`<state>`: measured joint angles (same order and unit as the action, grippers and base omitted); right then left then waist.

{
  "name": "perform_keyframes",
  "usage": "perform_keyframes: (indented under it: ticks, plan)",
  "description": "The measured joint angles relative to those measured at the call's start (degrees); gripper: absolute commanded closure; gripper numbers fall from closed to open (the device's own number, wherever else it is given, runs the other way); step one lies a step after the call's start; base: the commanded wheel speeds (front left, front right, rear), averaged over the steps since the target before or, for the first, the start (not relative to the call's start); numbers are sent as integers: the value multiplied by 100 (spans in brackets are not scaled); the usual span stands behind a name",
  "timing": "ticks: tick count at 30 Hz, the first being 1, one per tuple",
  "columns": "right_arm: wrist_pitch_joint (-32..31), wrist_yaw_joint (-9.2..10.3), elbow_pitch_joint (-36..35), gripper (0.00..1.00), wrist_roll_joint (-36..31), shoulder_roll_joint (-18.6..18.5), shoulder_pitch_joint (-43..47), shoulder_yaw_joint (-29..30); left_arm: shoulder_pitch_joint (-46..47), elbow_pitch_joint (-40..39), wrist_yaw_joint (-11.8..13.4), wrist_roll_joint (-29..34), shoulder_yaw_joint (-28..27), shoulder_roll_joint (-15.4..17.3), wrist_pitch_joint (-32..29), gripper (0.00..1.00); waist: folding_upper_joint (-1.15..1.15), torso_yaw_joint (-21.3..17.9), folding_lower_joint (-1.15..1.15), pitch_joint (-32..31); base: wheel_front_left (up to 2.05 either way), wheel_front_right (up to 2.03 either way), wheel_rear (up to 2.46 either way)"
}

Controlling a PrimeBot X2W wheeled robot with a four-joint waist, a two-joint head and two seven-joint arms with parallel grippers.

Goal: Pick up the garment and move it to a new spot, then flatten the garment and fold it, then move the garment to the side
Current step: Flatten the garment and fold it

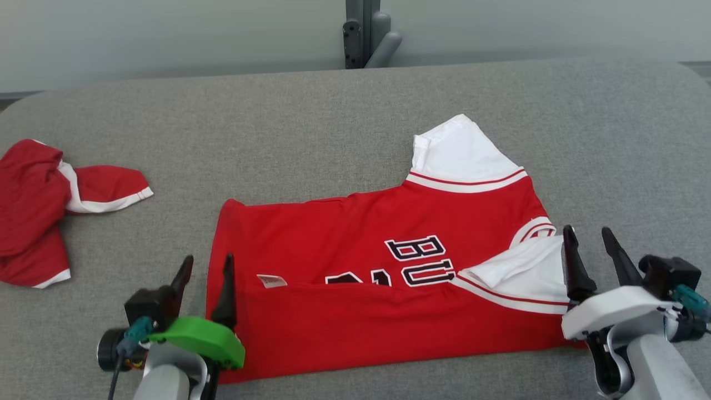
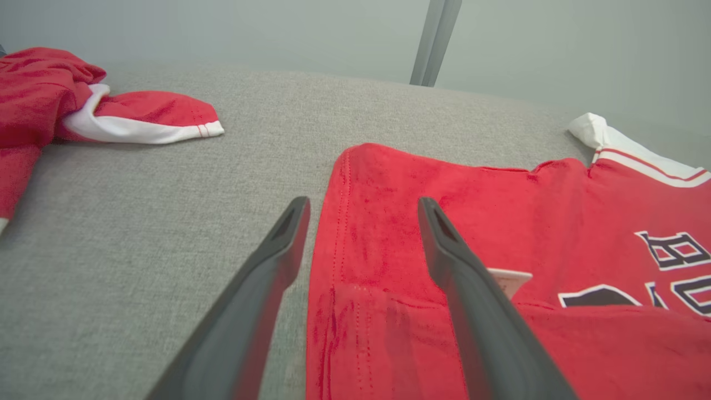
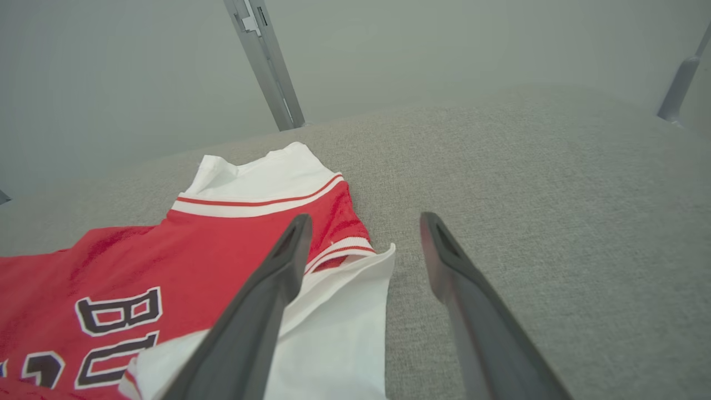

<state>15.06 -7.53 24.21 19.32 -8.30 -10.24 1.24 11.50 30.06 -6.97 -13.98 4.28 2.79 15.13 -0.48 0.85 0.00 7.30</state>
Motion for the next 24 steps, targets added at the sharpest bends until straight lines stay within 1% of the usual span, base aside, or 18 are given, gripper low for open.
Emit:
perform_keyframes:
  ticks: [9, 14, 17, 18, 19, 20, 21, 23, 24]
  plan:
    - [0, 0, -30, 0, -45, 16, -920, -563, 1791, 1558, -7, 276, 118, 250, 1, 0, 0, -47, 0, 606, 0, 0, 0]
    - [0, 0, -63, 0, -20, -31, -1195, -746, 2270, 2150, 59, 388, 152, 376, 1, 0, 0, -118, 0, 842, 0, 0, 0]
    - [0, 0, -78, 0, 8, -73, -1259, -802, 2453, 2434, 62, 402, 182, 376, 1, 0, 0, -156, 0, 941, 0, 0, 0]
    - [0, 0, -78, 0, 8, -73, -1259, -802, 2453, 2434, 62, 402, 182, 376, 1, 2, 0, -156, 0, 941, 0, 0, 0]
    - [-1, 1, -81, 0, 10, -77, -1260, -823, 2526, 2561, 58, 402, 214, 376, 0, 9, 0, -174, 0, 985, 0, 0, 0]
    - [-1, 1, -81, 0, 10, -77, -1260, -823, 2526, 2561, 58, 402, 214, 376, 0, 11, 0, -174, 0, 985, 0, 0, 0]
    - [0, 1, -88, 0, 10, -76, -1260, -833, 2542, 2587, 47, 402, 231, 371, 0, 17, 0, -181, 0, 1000, 0, 0, 0]
    - [0, 0, -102, 0, 12, -82, -1260, -845, 2558, 2615, 42, 402, 265, 363, 1, 41, 0, -181, 0, 1017, 0, 0, 0]
    - [-1, 1, -102, 0, 15, -93, -1260, -851, 2564, 2632, 38, 402, 285, 356, 0, 51, 0, -176, 0, 1021, 0, 0, 0]
